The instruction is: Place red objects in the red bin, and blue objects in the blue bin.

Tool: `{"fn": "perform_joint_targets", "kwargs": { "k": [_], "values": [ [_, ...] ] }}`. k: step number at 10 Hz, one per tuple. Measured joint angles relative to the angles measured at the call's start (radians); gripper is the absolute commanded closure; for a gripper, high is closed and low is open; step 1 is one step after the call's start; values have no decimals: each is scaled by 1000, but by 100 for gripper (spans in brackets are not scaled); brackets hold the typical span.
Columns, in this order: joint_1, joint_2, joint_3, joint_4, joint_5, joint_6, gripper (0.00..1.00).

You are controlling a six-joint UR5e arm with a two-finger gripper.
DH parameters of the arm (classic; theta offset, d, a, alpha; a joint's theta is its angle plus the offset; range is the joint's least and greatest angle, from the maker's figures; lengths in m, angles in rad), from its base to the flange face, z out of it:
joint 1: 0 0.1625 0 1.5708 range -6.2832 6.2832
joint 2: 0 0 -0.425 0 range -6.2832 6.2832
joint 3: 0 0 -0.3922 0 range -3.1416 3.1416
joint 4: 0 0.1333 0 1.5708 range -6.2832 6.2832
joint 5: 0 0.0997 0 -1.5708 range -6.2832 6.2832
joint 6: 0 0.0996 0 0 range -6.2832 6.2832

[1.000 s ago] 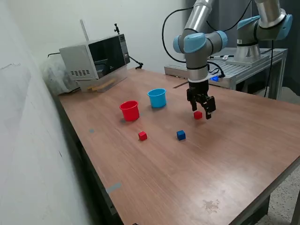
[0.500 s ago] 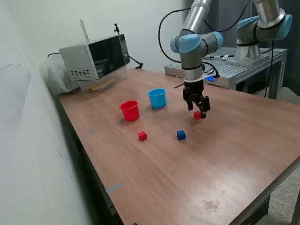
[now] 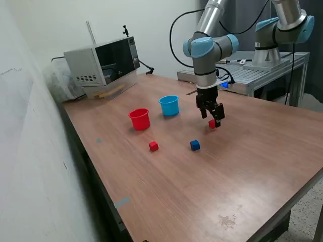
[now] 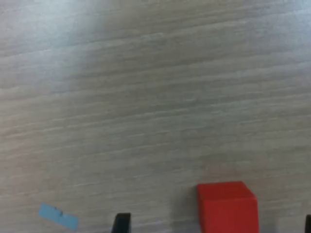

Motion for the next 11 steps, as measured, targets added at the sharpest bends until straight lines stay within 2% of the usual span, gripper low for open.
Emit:
{"fn": "perform_joint_targets", "kwargs": {
  "k": [2, 3, 11],
  "values": [
    [0, -1, 4, 2, 0, -2, 0],
    [0, -2, 7, 2, -1, -3, 100],
    [5, -30, 10, 22, -3, -36, 100]
  ]
}}
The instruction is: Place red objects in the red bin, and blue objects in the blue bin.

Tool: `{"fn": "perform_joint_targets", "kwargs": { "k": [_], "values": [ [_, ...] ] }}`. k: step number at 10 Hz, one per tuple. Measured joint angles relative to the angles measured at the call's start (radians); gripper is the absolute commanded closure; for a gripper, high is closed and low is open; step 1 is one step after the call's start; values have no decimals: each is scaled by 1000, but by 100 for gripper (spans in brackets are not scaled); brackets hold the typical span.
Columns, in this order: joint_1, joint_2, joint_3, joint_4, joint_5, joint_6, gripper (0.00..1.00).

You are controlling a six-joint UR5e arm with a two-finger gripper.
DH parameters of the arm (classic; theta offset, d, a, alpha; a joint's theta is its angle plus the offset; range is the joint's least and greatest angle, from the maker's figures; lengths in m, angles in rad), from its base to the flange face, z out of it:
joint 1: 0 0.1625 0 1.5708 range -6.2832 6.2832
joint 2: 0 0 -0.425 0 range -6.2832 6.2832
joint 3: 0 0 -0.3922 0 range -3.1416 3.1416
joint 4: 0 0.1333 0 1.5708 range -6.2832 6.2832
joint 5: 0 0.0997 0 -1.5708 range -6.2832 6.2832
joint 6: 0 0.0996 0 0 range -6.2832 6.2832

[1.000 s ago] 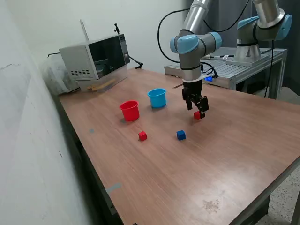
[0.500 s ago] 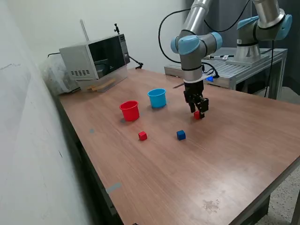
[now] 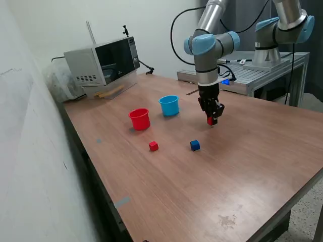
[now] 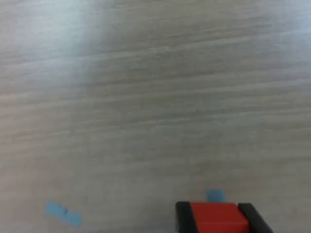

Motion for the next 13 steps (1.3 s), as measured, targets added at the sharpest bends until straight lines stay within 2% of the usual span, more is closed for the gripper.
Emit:
{"fn": "perform_joint_targets", "kwargs": {
  "k": [4, 6, 10, 13],
  "values": [
    [-16, -168, -58, 142, -1, -77, 100],
    [-108, -187, -93, 186, -5, -101, 100],
    [-298, -170, -103, 198, -44, -138, 100],
    [-342, -160, -99, 195, -48, -162, 100]
  ]
}}
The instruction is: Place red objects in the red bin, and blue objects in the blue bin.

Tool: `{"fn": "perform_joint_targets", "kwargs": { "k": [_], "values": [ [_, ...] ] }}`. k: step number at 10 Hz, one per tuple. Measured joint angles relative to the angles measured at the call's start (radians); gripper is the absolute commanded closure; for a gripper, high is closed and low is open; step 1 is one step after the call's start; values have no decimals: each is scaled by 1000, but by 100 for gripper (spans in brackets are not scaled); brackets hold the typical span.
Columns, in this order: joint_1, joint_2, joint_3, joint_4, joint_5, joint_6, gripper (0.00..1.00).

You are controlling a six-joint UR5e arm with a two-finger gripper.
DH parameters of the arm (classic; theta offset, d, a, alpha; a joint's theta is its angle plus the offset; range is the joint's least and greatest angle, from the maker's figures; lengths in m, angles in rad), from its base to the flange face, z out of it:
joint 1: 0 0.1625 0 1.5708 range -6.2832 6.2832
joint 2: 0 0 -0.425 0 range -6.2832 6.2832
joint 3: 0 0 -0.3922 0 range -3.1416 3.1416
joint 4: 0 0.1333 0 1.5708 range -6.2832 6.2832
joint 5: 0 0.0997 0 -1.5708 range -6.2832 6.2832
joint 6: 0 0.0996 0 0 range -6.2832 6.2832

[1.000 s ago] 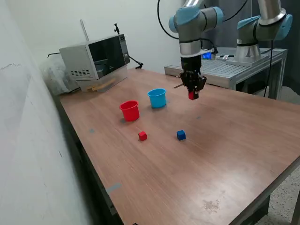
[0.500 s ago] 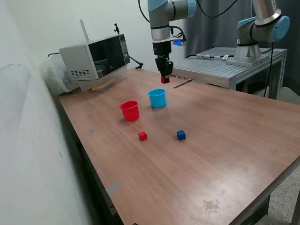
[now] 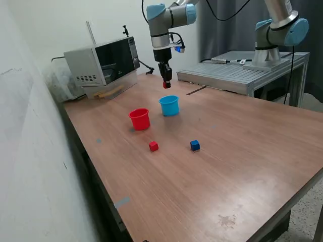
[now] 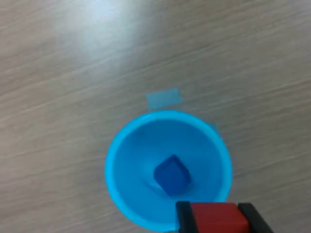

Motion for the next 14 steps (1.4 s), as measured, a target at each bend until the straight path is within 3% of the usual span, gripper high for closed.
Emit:
{"fn": "perform_joint_targets", "kwargs": {
  "k": [2, 4, 7, 11, 14],
  "values": [
    [19, 32, -36, -3, 3, -10, 100],
    [85, 95, -111, -6, 11, -13, 100],
    [161, 170, -228, -9, 47, -14, 100],
    [178, 248, -358, -22, 52, -2, 100],
    [167, 276, -391, -40, 47, 1, 100]
  ]
}}
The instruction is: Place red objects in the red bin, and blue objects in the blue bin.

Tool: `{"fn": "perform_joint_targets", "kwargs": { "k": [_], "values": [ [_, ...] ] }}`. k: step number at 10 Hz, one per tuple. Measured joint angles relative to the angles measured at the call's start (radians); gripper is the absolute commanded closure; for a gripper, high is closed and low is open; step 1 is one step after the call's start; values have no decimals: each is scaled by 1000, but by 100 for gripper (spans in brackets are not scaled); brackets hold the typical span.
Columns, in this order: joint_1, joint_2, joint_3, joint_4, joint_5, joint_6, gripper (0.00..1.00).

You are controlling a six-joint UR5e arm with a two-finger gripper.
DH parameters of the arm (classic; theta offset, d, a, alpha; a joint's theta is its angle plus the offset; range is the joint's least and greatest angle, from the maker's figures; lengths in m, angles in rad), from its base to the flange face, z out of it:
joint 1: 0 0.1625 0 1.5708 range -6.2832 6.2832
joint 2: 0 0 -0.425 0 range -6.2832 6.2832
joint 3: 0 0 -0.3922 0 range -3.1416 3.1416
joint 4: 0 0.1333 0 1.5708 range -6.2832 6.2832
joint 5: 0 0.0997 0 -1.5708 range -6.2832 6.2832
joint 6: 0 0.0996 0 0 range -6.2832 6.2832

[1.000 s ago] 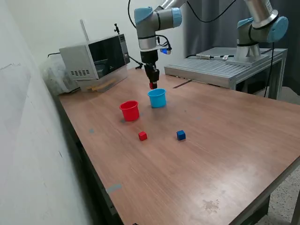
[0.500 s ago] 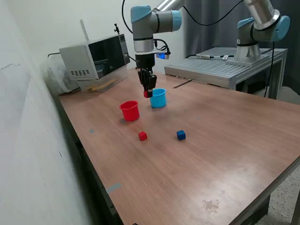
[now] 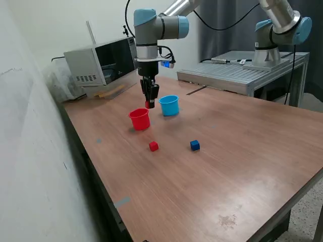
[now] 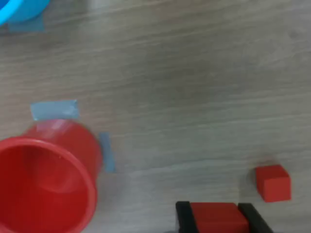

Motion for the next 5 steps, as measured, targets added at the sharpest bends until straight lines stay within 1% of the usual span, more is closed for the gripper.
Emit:
{"fn": "perform_joint_targets", "kwargs": {
  "k": [2, 5],
  "values": [
    [-31, 11, -10, -5, -2, 0, 100],
    [-106, 17, -15, -14, -3, 0, 100]
  ]
}}
